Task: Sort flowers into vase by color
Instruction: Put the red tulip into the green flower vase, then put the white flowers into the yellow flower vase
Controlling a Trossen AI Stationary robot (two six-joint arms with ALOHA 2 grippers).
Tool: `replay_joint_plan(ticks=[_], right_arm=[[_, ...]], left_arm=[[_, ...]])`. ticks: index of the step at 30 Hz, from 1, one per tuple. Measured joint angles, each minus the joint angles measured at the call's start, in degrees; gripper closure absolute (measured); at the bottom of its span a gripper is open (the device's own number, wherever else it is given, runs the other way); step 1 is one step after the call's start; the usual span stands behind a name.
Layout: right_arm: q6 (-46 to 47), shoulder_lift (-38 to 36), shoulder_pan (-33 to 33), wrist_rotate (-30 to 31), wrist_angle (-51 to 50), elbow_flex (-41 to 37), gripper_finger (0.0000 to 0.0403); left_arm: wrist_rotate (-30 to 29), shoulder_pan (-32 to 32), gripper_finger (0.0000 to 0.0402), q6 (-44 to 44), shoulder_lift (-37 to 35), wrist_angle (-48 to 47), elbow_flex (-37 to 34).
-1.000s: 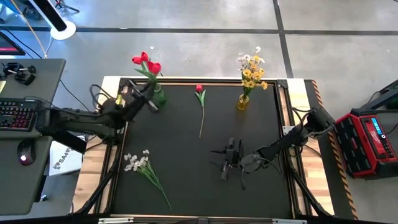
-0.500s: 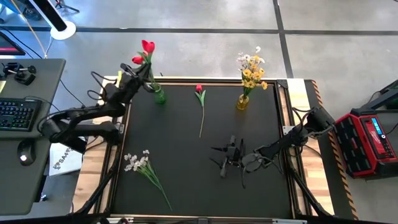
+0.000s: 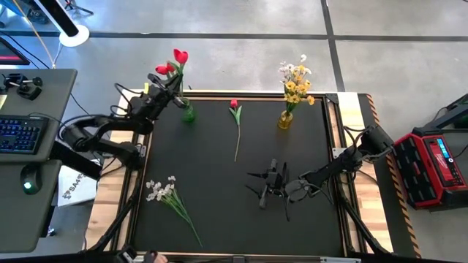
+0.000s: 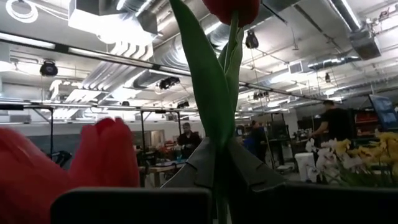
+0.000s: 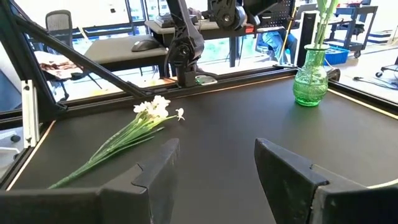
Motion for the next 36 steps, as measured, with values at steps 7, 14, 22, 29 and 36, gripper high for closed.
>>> replay_joint_plan(ticks=[7,14,22,29,36], right_arm=[[0.0,0.0,0.0,-0.13,-0.02,0.0,0.0206],[0.0,0.0,0.0,-0.14,-0.02,0.0,0.0206],[-0.02,0.0,0.0,-0.2,-0.12,0.0,0.0206],[-0.3,0.0,-0.01,-0.58,-1.21,0.0,0.0206],[-0.62,0.0,-0.11,-0.58,-2.83,0.0,0.0206]], left_arm=[[-2.12,-0.02,0.039,1.05,1.15,-0.4,-0.26],[-2.56,0.68,0.0329,0.92,1.13,-3.56,-0.31],[-3.88,0.66,0.0256,0.6,-3.53,-9.09,-0.33],[-7.15,-0.06,0.0248,2.85,-17.51,-25.99,-0.33],[-8.55,-6.79,0.0248,3.97,-30.09,-44.77,3.43]])
